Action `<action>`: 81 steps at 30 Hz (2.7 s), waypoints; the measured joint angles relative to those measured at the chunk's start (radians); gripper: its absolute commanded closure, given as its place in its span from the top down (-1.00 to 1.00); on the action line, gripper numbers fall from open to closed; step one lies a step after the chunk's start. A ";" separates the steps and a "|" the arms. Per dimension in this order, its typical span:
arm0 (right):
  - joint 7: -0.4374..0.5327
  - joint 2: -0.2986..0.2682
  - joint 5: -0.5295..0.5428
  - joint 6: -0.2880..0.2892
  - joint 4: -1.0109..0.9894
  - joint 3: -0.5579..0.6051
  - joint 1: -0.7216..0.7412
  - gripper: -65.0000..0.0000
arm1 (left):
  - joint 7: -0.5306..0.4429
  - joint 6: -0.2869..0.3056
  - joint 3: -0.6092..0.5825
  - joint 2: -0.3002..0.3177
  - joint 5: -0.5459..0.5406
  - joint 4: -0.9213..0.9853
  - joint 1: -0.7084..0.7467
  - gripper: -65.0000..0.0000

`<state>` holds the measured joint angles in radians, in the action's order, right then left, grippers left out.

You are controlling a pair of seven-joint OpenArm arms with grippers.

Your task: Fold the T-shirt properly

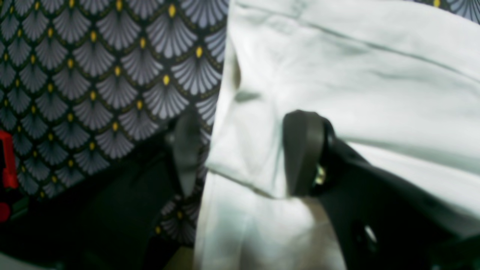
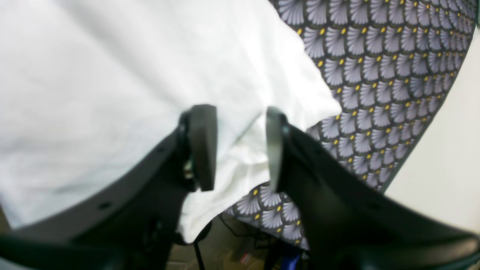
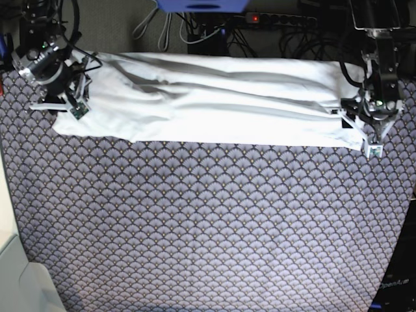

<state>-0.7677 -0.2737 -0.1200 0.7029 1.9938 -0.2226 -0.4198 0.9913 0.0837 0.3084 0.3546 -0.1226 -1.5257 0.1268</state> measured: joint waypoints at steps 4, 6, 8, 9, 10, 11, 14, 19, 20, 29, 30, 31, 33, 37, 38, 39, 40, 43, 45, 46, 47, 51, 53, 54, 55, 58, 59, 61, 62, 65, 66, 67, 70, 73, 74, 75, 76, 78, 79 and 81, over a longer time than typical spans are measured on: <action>-0.001 0.003 0.006 0.000 0.003 -0.034 0.027 -0.15 | 0.000 0.000 0.000 0.000 0.003 0.000 0.000 0.07; 0.003 0.021 0.007 0.000 0.005 -0.100 0.027 -0.15 | 0.001 0.000 0.000 0.000 0.003 0.000 0.000 0.07; -0.021 0.061 -0.007 -0.001 0.005 -0.157 0.044 -0.16 | 0.001 0.000 0.000 0.000 0.004 0.000 0.000 0.07; -0.011 0.067 -0.004 -0.001 0.005 -0.172 0.052 -0.19 | 0.002 0.000 0.000 0.000 0.003 0.000 0.000 0.07; 0.015 0.070 0.014 0.000 0.005 -0.187 0.058 -0.23 | 0.004 0.000 0.000 0.000 0.003 -0.001 0.000 0.07; 0.032 0.085 0.043 0.000 0.007 -0.210 0.063 -0.28 | 0.004 0.000 0.000 0.000 0.003 -0.001 0.000 0.07; 0.018 0.156 0.046 0.000 0.013 -0.267 0.060 -0.41 | 0.004 0.000 0.000 0.000 0.003 -0.002 0.000 0.07; 0.026 0.184 0.048 -0.001 0.013 -0.200 0.032 -0.54 | 0.004 0.000 0.000 0.000 0.003 -0.002 0.000 0.07; 0.026 0.182 0.048 0.000 0.013 -0.165 0.019 -0.55 | 0.005 0.000 0.000 -0.001 0.003 -0.002 -0.003 0.07; 0.023 0.190 0.049 0.000 0.007 0.014 -0.024 -0.57 | 0.008 0.000 -0.001 0.000 0.007 -0.002 -0.008 0.07; 0.024 0.190 0.049 -0.001 -0.001 0.014 -0.025 -0.57 | 0.008 0.000 -0.001 0.000 0.007 -0.002 -0.008 0.07; 0.029 0.188 0.047 -0.001 -0.014 0.013 -0.027 -0.57 | 0.008 0.000 -0.001 0.000 0.007 -0.002 -0.008 0.07; 0.028 0.180 0.050 0.000 -0.045 0.013 -0.024 -0.57 | 0.008 0.000 -0.001 0.000 0.006 -0.002 -0.008 0.07; 0.038 0.150 0.053 -0.001 -0.114 0.016 -0.002 -0.57 | 0.008 0.000 -0.001 0.000 0.007 -0.002 -0.011 0.07; 0.036 0.150 0.052 -0.001 -0.134 0.016 0.010 -0.57 | 0.008 0.000 -0.002 0.000 0.006 -0.002 -0.011 0.07; 0.038 0.150 0.054 0.000 -0.151 0.017 0.019 -0.57 | 0.008 0.000 -0.002 0.000 0.006 -0.002 -0.011 0.10; 0.040 0.150 0.056 -0.001 -0.166 0.017 0.027 -0.57 | 0.009 0.000 -0.002 0.000 0.006 -0.002 -0.011 0.15; 0.048 0.149 0.055 -0.001 -0.180 0.016 0.038 -0.57 | 0.023 -0.001 0.002 0.000 0.007 -0.039 -0.001 0.29; 0.046 0.150 0.055 -0.001 -0.181 0.016 0.043 -0.57 | 0.025 0.001 0.002 0.000 0.006 -0.084 0.005 0.34; 0.047 0.149 0.056 -0.001 -0.181 0.016 0.043 -0.57 | 0.031 -0.001 0.002 0.000 0.009 -0.103 0.003 0.35; 0.047 0.149 0.057 -0.001 -0.181 0.016 0.043 -0.57 | 0.042 0.001 0.002 0.000 0.010 -0.118 0.001 0.37; 0.046 0.150 0.056 -0.001 -0.181 0.016 0.043 -0.57 | 0.143 0.002 0.002 0.000 0.006 -0.179 0.004 0.46; 0.046 0.150 0.056 -0.001 -0.181 0.016 0.045 -0.57 | 0.165 -0.001 0.002 0.000 0.006 -0.219 0.004 0.50; 0.046 0.150 0.056 -0.001 -0.181 0.016 0.045 -0.57 | 0.165 0.003 0.004 0.000 0.005 -0.239 0.006 0.52; 0.046 0.150 0.056 -0.001 -0.181 0.016 0.045 -0.57 | 0.165 0.003 0.004 0.001 0.003 -0.258 0.010 0.53; 0.046 0.149 0.056 -0.001 -0.181 0.016 0.045 -0.57 | 0.173 0.003 0.005 0.000 0.003 -0.292 0.052 0.54; 0.046 0.149 0.056 -0.001 -0.181 0.016 0.045 -0.57 | 0.182 0.006 0.006 0.000 0.002 -0.296 0.071 0.54; 0.047 0.143 0.057 0.000 -0.181 0.018 0.045 -0.57 | 0.188 0.007 0.006 -0.003 -0.014 -0.296 0.098 0.53; 0.047 0.137 0.059 0.000 -0.181 0.019 0.045 -0.57 | 0.187 0.035 0.012 -0.002 -0.048 -0.293 0.103 0.53; 0.047 0.135 0.065 0.000 -0.182 0.021 0.045 -0.57 | 0.179 0.108 0.141 -0.019 -0.182 -0.292 0.107 0.52; 0.047 0.132 0.066 0.000 -0.182 0.021 0.045 -0.57 | 0.178 0.126 0.199 -0.024 -0.207 -0.292 0.108 0.52; 0.047 0.125 0.069 0.000 -0.182 0.022 0.045 -0.57 | 0.180 0.140 0.253 -0.022 -0.213 -0.292 0.113 0.52; 0.047 0.116 0.069 0.000 -0.184 0.022 0.045 -0.57 | 0.183 0.172 0.349 -0.022 -0.221 -0.285 0.116 0.52; 0.047 0.117 0.068 0.000 -0.184 0.022 0.045 -0.57 | 0.178 0.203 0.341 -0.027 -0.253 -0.215 0.108 0.52; 0.048 0.116 0.070 0.000 -0.184 0.022 0.045 -0.57 | 0.179 0.210 0.341 -0.028 -0.258 -0.185 0.105 0.52; 0.048 0.115 0.074 0.000 -0.184 0.022 0.045 -0.57 | 0.180 0.216 0.341 -0.029 -0.249 -0.150 0.097 0.52; 0.050 0.115 0.073 0.001 -0.184 0.022 0.045 -0.57 | 0.179 0.230 0.341 -0.029 -0.238 -0.118 0.089 0.52; 0.050 0.116 0.072 0.001 -0.184 0.022 0.045 -0.57 | 0.151 0.236 0.343 -0.028 -0.238 -0.061 0.074 0.52; 0.049 0.116 0.067 0.001 -0.184 0.022 0.045 -0.57 | 0.132 0.239 0.343 -0.029 -0.242 -0.039 0.070 0.52; 0.049 0.116 0.066 0.000 -0.184 0.022 0.045 -0.57 | 0.127 0.243 0.343 -0.032 -0.241 -0.012 0.067 0.52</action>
<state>-0.7189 -0.1577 -0.0540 0.7033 1.8099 -0.2005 -0.3748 1.1179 0.3271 0.6514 0.3229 -0.3641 -1.5375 0.1936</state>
